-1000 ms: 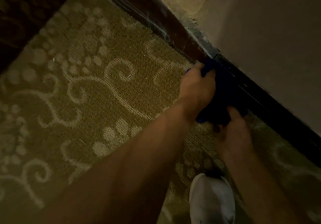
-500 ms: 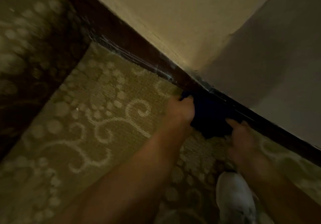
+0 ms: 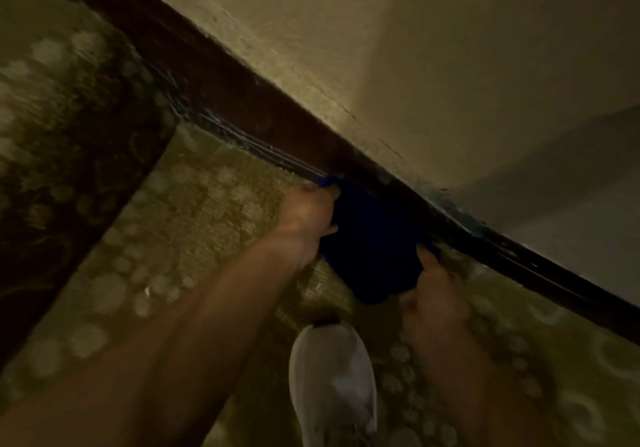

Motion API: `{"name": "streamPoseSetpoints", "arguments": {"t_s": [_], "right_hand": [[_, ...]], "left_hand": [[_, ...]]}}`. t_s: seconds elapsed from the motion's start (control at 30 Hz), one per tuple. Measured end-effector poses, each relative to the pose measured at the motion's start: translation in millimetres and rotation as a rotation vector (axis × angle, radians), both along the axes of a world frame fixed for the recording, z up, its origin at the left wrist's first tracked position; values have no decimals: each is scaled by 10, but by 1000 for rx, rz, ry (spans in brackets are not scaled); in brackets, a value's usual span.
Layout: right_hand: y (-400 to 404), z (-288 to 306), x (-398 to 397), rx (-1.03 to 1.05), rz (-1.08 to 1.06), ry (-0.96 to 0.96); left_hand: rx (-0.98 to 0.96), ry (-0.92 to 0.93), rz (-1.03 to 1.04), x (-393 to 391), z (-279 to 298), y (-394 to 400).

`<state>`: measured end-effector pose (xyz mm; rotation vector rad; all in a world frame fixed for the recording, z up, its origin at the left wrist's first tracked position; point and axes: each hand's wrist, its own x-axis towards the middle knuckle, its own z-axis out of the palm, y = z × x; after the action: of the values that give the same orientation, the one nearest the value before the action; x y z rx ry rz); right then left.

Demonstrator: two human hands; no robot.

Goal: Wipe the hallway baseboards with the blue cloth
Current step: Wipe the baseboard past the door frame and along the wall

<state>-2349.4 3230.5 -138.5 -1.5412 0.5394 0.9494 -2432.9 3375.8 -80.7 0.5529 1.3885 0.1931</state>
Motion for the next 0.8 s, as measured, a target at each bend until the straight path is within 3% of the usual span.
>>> {"name": "streamPoseSetpoints", "arguments": {"t_s": [0.27, 0.43, 0.63, 0.8], "right_hand": [[195, -40, 156, 88, -91, 105], [395, 176, 89, -10, -44, 80], [620, 585, -62, 236, 28, 122], [758, 449, -201, 71, 56, 97]], "left_hand": [[-47, -18, -79, 83, -147, 92], [-29, -105, -37, -12, -126, 73], [178, -243, 211, -289, 33, 291], [135, -218, 111, -369, -150, 277]]}}
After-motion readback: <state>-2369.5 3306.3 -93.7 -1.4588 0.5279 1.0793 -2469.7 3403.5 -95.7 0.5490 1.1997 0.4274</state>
